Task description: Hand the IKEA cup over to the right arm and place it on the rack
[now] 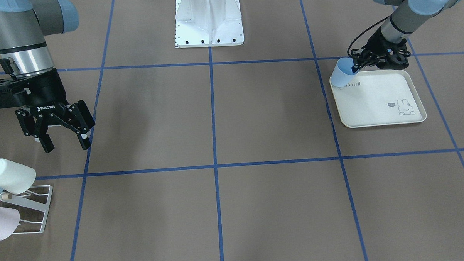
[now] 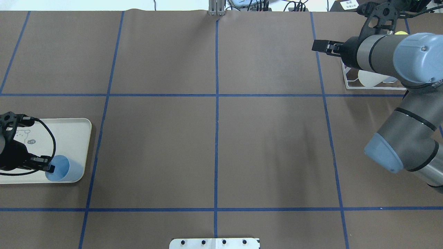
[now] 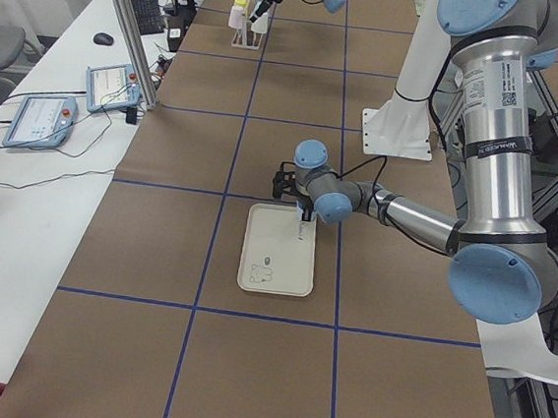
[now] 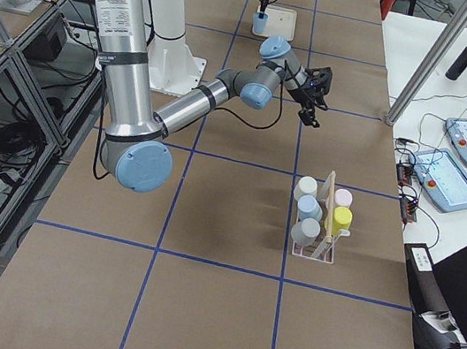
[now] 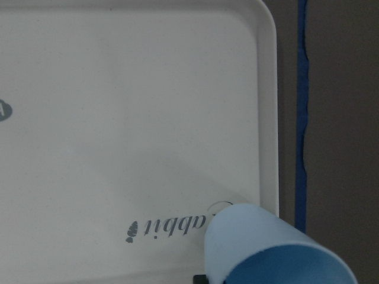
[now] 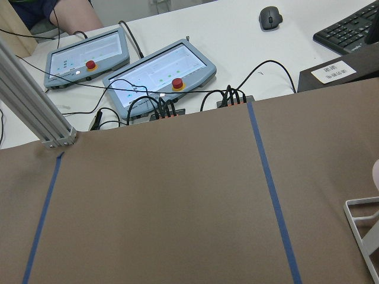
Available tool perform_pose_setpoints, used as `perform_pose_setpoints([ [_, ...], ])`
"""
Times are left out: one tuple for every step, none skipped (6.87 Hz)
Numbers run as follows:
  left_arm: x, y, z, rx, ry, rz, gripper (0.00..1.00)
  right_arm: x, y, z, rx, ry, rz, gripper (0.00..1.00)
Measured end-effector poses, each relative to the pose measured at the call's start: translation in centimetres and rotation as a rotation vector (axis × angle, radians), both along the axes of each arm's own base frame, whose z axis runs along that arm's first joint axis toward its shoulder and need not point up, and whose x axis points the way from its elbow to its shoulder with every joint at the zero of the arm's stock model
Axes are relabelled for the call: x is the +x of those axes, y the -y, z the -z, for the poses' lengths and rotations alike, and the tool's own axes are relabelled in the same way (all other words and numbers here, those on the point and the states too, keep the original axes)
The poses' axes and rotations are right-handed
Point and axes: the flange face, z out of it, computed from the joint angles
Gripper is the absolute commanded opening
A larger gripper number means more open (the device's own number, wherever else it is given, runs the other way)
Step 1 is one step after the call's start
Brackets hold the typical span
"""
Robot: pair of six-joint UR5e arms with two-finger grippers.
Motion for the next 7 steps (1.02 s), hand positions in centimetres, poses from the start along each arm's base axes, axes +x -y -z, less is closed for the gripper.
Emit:
perform_pose_setpoints([
  [-1.2, 0.6, 1.6, -0.012, -0.046, 0.001, 0.00, -0.1, -0.2, 0.3, 0.004, 0.004, 0.003, 1.00],
  [-3.0, 1.9, 2.9, -0.012, -0.085, 0.032, 0.00, -0.1, -0.4, 0.5, 0.006, 0.010, 0.004, 1.00],
  [-3.7, 3.2, 4.3, 0.002, -0.113, 0.057, 0.00, -0.4, -0.7, 0.8, -0.002, 0.028, 0.000, 1.00],
  [-3.2, 4.9, 6.7, 0.016, -0.148, 0.084, 0.00, -0.9, -1.2, 1.2, -0.018, 0.057, -0.011, 1.00],
  [-1.8, 7.2, 10.3, -0.002, -0.198, 0.131, 0.00, -1.9, -1.8, 1.8, -0.029, 0.087, -0.026, 1.00],
  [0.2, 9.9, 14.7, -0.044, -0.257, 0.184, 0.00, -3.4, -2.6, 2.7, -0.045, 0.131, -0.049, 1.00],
  [2.0, 12.3, 18.8, -0.085, -0.308, 0.234, 0.00, -4.9, -3.4, 3.9, -0.066, 0.189, -0.075, 1.00],
])
